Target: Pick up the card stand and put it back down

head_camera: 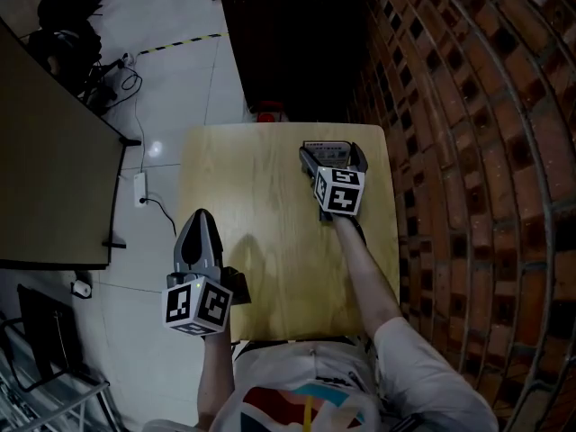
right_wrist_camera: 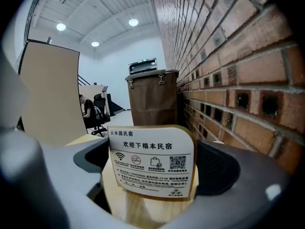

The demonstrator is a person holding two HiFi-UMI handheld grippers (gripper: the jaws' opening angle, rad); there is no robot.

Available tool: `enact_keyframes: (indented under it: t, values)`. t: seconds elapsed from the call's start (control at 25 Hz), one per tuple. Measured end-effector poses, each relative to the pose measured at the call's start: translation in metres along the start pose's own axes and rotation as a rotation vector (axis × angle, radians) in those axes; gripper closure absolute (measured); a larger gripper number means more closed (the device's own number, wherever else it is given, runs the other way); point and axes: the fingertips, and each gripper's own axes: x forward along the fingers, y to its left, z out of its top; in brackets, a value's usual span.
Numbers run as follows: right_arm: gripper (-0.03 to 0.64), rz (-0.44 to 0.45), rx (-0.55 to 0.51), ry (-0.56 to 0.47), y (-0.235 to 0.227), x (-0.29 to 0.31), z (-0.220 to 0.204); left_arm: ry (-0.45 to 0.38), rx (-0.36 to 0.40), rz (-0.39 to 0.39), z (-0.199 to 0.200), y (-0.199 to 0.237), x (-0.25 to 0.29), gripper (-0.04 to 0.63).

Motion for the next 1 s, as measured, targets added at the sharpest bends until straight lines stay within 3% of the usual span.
enact_keyframes:
  t: [0.24, 0.6, 0.76, 1.0]
  values:
    - [0.072, -0.033, 0.065, 0.018, -0.007, 0.008, -0.012, -0.004, -0.006, 0.022, 0.003, 0.013, -0.001, 0.591]
    - [0.071, -0.006, 0.011, 0.005, -0.003, 0.008, -0.001, -0.001, -0.007, 0.005, 0.002, 0.007, -0.002, 0.591]
    - [0.064, -0.01, -0.03, -0.04, -0.002, -0.002, 0.018, -0.011, -0.009, 0.004, 0.005, 0.007, -0.003, 0.591]
    - [0.052, 0.039, 0.02, -0.181, 0.014, -0.065, 0.065, -0.025, -0.023, -0.035, 0.009, -0.008, -0.007, 0.591]
